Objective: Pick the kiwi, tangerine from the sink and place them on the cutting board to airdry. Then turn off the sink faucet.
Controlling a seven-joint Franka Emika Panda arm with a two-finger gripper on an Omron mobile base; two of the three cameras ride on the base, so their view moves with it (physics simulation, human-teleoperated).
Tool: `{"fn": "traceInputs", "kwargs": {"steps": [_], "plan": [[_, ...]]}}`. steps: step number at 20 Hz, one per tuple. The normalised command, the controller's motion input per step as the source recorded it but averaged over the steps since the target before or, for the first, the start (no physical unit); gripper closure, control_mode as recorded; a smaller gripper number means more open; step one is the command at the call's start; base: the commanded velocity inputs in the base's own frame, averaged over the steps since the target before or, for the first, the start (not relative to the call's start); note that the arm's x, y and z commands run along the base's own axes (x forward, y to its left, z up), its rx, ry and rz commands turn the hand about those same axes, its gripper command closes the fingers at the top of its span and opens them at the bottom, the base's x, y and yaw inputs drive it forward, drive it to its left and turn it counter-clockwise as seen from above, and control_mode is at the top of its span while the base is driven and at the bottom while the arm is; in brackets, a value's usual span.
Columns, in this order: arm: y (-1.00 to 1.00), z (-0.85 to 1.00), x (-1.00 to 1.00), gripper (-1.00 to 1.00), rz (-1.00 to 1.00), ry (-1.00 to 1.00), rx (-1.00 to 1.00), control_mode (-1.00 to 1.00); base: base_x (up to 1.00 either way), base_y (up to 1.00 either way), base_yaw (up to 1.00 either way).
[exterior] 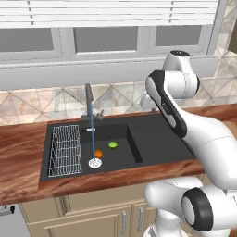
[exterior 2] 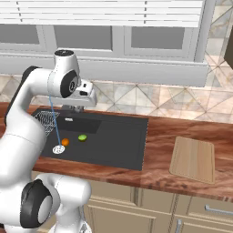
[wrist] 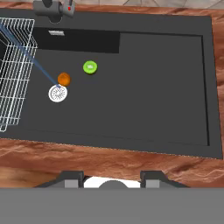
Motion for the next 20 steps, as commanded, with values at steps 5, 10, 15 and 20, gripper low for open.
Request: {"fn": "traceInputs", "kwargs": {"steps": [5,10,15,20], "plan": [[0.11,0.0,-0.05,-1.0,0.0,0.0,0.0,-1.0,0.0,0.0,0.0],[0.19,-0.21,-0.19,-1.0,0.0,0.03,0.05,-1.0,0.0,0.0,0.0],[0.2,-0.38,-0.04,-1.0,0.0,0.03,0.1,-1.0,0.0,0.0,0.0],[0.36,-0.43,0.01,-1.0,0.0,0.01,0.09,-1.0,0.0,0.0,0.0]]}}
